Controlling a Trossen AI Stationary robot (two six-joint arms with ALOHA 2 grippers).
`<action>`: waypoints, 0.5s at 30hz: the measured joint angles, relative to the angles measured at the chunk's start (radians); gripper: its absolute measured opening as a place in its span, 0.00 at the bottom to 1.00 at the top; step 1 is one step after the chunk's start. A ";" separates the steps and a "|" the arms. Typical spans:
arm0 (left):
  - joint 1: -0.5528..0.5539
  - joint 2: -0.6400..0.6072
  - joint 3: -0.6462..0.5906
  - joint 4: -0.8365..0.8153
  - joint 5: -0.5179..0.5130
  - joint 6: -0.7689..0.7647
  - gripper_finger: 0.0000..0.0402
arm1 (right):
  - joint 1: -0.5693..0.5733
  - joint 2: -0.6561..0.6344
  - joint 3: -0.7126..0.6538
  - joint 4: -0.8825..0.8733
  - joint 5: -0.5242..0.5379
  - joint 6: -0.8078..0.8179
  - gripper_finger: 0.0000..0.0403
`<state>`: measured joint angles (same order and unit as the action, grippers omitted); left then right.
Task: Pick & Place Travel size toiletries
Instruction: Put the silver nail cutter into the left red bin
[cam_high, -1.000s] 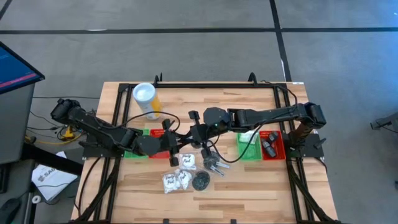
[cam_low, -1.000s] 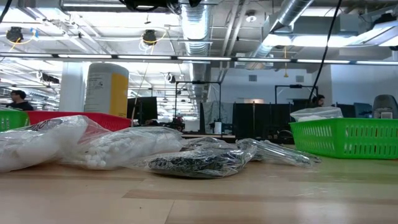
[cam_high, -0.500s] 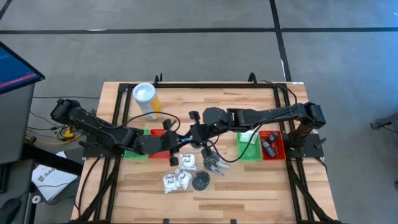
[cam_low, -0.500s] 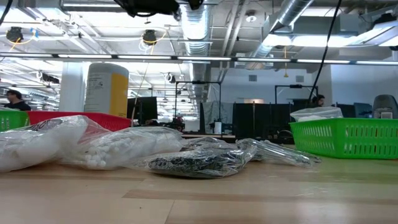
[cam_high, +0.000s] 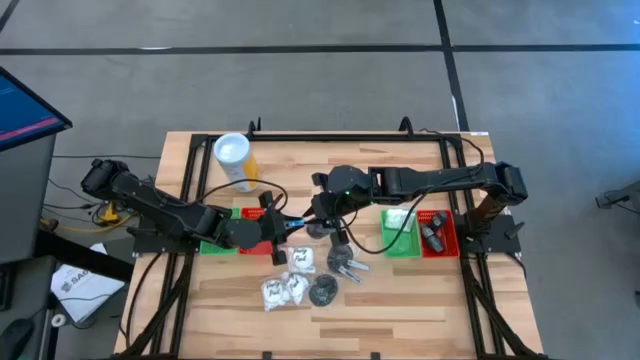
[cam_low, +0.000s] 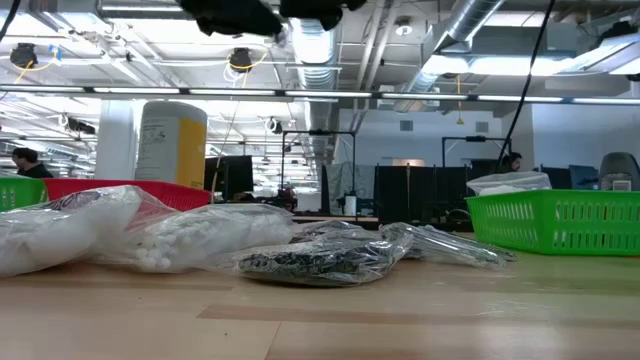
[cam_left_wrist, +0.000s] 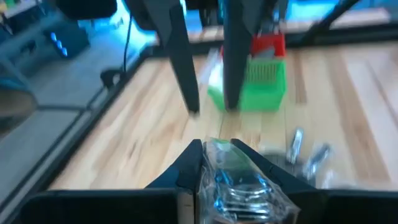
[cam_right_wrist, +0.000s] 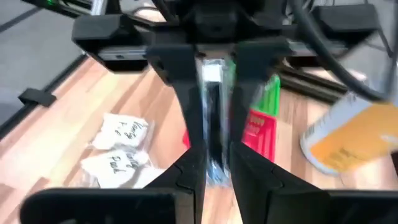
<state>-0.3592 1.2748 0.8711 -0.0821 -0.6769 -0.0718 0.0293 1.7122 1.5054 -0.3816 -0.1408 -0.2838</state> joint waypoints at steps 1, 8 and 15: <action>0.000 -0.006 -0.001 -0.029 -0.001 -0.021 0.12 | -0.005 -0.005 -0.002 -0.038 0.001 0.008 0.16; 0.001 -0.054 0.000 -0.285 -0.007 -0.249 0.12 | -0.028 -0.010 -0.003 -0.205 0.003 0.068 0.16; 0.002 -0.088 0.000 -0.516 0.025 -0.495 0.12 | -0.034 -0.004 -0.002 -0.330 0.003 0.135 0.16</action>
<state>-0.3576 1.1865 0.8711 -0.5981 -0.6521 -0.5665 -0.0051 1.7081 1.5032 -0.7118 -0.1376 -0.1485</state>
